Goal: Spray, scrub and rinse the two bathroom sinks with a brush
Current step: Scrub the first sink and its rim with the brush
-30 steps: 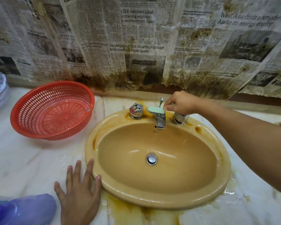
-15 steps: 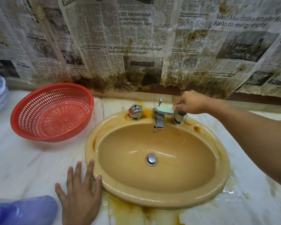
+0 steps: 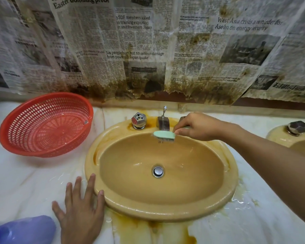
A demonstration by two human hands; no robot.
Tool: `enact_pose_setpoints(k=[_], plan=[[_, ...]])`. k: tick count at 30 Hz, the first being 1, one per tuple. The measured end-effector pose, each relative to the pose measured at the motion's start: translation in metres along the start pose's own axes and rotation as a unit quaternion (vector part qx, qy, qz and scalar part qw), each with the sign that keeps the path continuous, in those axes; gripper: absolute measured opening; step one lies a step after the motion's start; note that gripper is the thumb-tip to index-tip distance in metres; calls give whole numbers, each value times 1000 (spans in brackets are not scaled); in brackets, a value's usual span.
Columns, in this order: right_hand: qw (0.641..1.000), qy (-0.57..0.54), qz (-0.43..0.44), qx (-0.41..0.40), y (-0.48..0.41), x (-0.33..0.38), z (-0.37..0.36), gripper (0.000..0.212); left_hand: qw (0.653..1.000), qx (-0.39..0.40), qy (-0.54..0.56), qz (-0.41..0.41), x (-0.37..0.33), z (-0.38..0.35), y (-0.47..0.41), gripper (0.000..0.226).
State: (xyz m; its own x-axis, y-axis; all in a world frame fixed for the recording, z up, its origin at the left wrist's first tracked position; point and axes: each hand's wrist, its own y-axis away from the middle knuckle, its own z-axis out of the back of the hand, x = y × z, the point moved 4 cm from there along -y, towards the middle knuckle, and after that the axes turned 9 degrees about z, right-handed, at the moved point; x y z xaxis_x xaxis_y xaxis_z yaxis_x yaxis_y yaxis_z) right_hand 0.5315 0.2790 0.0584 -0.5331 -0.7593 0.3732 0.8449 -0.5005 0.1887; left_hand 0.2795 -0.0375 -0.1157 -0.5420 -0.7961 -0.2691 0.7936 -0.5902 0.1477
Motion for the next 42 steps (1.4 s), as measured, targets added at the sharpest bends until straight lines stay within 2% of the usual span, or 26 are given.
enact_pose_setpoints(k=[4,6,9,11,14,17,22,26,28,32,37,42], plan=[[996,-23,-69,-56,2,-19,-1,22,1000,-1,-2,1,-2,0,0,69],[993,-38,-77,-83,-1,-17,-6,23,1000,-5,-7,2,-2,1,1,69],[995,-56,-63,-46,-3,-9,-7,23,1000,-7,-4,0,-1,1,1,69],[994,-61,-89,-26,-1,-20,0,24,1000,-8,4,0,-1,0,1,67],[984,-70,-138,-88,-3,-34,-2,27,1000,-9,5,-1,-1,-1,1,67],[974,-97,-149,-139,-14,-22,-20,29,1000,-13,4,-1,0,-1,1,67],[947,-226,-195,-118,4,-38,-15,23,1000,-13,3,1,-1,-1,0,67],[959,-158,-176,-158,-3,-26,-21,25,1000,-20,11,1,-1,-1,1,67],[957,-174,-181,-148,-4,-22,-21,24,1000,-21,12,0,-1,-1,1,67],[934,-220,-238,-150,21,-37,-14,17,1000,-21,12,0,-1,-1,0,68],[888,-337,-274,-149,19,-32,-65,22,1000,-20,7,-2,0,-2,-1,69],[883,-284,-309,-212,-22,-35,-86,22,1000,-22,14,0,-1,-1,-1,68]])
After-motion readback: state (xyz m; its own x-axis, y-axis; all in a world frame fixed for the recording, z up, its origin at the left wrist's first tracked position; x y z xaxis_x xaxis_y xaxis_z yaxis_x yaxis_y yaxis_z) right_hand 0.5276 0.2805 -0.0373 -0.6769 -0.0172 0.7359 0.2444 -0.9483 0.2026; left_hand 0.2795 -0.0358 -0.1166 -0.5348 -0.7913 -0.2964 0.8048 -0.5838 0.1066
